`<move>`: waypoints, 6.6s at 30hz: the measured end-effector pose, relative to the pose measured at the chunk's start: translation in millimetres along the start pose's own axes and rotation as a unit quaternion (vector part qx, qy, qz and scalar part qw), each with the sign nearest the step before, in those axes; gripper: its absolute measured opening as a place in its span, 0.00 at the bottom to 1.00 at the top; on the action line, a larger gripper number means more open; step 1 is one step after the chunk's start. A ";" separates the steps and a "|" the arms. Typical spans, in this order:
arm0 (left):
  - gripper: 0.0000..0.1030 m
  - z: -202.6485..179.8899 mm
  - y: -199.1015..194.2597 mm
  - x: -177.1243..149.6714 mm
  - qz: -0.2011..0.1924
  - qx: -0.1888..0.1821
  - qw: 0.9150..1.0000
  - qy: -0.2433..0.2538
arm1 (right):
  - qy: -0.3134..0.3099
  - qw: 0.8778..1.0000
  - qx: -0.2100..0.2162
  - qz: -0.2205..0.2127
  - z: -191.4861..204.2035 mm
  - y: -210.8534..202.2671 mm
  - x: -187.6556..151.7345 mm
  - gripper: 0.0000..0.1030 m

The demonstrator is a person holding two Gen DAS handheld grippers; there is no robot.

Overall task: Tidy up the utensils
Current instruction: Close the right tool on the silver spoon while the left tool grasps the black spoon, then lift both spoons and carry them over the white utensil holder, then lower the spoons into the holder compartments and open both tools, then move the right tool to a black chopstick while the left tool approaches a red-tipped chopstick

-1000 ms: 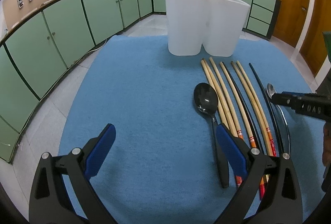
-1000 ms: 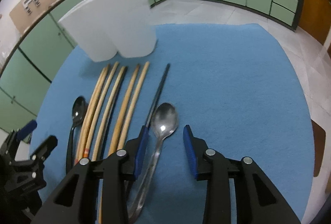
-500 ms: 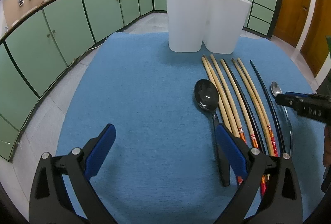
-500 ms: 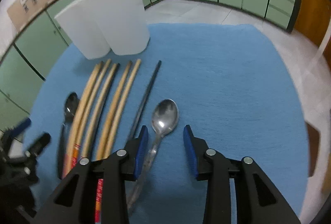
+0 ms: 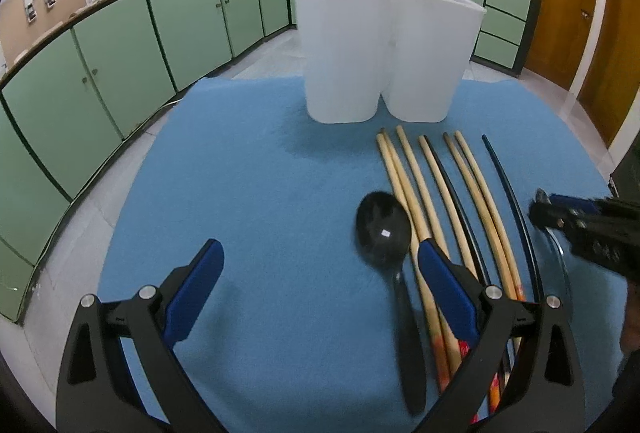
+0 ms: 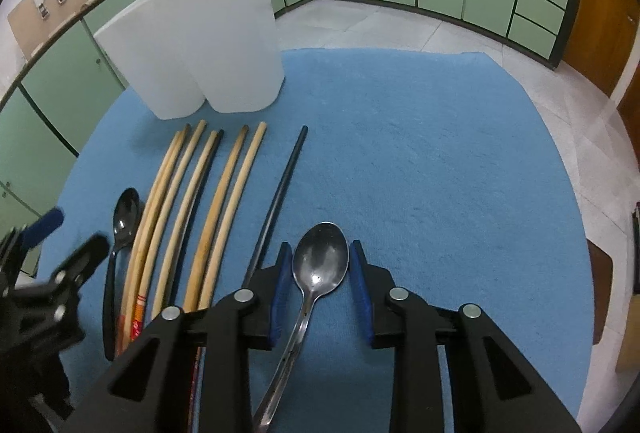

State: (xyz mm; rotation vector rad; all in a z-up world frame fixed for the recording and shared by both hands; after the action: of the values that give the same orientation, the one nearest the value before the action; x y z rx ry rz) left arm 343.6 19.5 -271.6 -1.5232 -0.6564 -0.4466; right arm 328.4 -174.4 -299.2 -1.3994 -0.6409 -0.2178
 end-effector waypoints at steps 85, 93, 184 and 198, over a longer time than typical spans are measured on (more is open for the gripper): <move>0.33 -45.1 -155.4 172.6 -0.339 -0.159 0.926 -0.043 | -0.067 0.940 0.062 -0.330 -1.4 -178.6 177.2 0.27; 0.33 -58.1 -111.1 229.8 -0.343 -0.165 0.923 -0.056 | -0.047 0.945 0.059 -0.319 -7.1 -140.8 238.6 0.27; 0.79 -20.0 -63.3 -119.4 0.018 -0.042 0.998 0.053 | -0.023 0.997 0.003 -0.076 49.2 -62.3 -106.2 0.06; 0.77 2.7 -56.7 -114.8 0.029 -0.017 0.999 0.020 | -0.025 0.996 0.031 -0.080 48.2 -66.1 -111.5 0.11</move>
State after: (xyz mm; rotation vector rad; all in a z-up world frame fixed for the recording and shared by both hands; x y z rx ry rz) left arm 220.1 5.9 -302.3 -1.5578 -0.5756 -0.4450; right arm 190.4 -165.5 -301.6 -1.2974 -0.7958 -0.2882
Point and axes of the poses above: each gripper's, at about its wrist camera, not at the fingertips, and y roughly the way its jaws point, z to its left, x to its top, the point moved 8 cm from there along y, roughly the way its jaws point, and after that the axes turned 10 degrees about -y, right-handed, at the moved point
